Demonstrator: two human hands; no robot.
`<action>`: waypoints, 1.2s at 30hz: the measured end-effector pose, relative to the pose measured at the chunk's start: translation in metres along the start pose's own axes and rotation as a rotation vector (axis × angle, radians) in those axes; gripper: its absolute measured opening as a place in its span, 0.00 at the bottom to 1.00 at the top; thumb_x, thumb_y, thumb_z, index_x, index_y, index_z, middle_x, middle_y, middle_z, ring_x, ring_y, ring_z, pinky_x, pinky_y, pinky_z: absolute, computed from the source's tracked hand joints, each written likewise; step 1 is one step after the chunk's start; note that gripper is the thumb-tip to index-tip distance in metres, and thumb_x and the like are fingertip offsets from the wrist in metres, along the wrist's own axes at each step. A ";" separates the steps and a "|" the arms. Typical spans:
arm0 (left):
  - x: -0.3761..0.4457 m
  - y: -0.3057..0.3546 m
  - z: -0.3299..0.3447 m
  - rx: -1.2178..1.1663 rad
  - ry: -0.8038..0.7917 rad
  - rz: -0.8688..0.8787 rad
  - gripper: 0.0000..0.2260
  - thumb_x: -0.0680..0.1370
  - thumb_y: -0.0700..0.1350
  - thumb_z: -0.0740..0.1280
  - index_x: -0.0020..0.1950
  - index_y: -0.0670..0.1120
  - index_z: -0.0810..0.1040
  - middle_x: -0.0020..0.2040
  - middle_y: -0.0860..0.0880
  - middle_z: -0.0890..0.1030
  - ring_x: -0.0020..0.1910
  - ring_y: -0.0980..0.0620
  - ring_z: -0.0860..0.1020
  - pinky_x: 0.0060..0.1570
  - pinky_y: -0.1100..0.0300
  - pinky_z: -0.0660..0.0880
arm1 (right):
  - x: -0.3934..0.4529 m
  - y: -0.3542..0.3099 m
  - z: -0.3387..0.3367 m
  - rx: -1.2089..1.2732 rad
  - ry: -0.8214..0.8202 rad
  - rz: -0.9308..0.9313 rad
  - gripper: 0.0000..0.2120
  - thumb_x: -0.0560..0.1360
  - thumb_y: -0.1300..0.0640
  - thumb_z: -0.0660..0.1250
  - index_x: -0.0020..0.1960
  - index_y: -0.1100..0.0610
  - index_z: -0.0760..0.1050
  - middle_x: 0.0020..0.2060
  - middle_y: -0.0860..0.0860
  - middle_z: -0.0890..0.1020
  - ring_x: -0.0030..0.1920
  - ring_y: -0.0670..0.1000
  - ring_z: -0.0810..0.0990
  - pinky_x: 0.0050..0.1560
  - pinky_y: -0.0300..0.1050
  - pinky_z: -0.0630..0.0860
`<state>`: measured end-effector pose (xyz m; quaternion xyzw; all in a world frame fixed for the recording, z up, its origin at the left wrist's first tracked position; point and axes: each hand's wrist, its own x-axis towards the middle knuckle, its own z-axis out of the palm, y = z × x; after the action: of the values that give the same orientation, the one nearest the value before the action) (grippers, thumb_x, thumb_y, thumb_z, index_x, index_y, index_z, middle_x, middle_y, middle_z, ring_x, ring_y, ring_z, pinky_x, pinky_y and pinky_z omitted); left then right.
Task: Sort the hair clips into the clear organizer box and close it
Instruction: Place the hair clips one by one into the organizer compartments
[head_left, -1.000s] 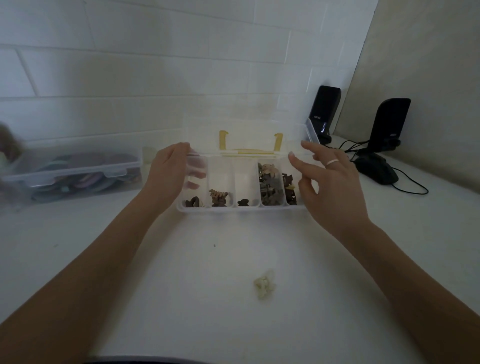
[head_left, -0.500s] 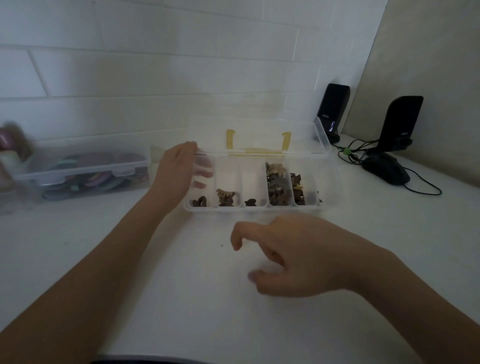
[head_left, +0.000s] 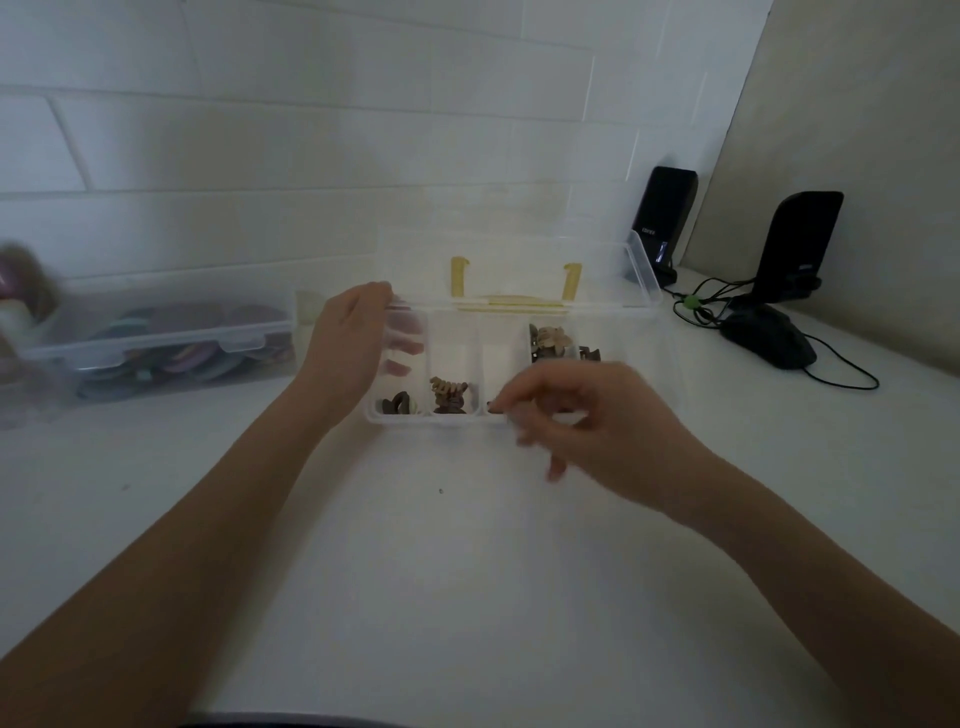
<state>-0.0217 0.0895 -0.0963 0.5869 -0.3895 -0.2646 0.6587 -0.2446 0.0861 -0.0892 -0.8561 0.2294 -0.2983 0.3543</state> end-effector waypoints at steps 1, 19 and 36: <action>0.000 0.000 0.000 -0.004 -0.001 0.001 0.11 0.79 0.44 0.55 0.42 0.43 0.74 0.36 0.45 0.79 0.25 0.54 0.77 0.29 0.58 0.75 | 0.003 0.004 -0.003 0.060 0.115 0.005 0.10 0.74 0.67 0.67 0.48 0.54 0.81 0.35 0.45 0.82 0.35 0.46 0.82 0.34 0.38 0.80; -0.003 0.000 -0.001 0.015 -0.011 0.081 0.11 0.79 0.42 0.54 0.40 0.43 0.73 0.35 0.46 0.78 0.27 0.54 0.78 0.31 0.57 0.75 | 0.006 0.022 -0.026 -0.164 0.496 -0.073 0.11 0.68 0.56 0.74 0.48 0.48 0.78 0.39 0.40 0.80 0.42 0.43 0.77 0.38 0.35 0.73; -0.011 0.000 0.002 0.092 -0.002 0.226 0.14 0.81 0.44 0.53 0.39 0.45 0.74 0.36 0.46 0.78 0.30 0.56 0.79 0.34 0.53 0.78 | 0.005 0.032 -0.018 -0.488 0.592 -0.216 0.11 0.75 0.58 0.68 0.57 0.51 0.77 0.48 0.40 0.75 0.49 0.41 0.69 0.51 0.35 0.68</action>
<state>-0.0291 0.0970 -0.0985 0.5688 -0.4654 -0.1711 0.6562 -0.2590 0.0542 -0.1017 -0.8114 0.2945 -0.5043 0.0257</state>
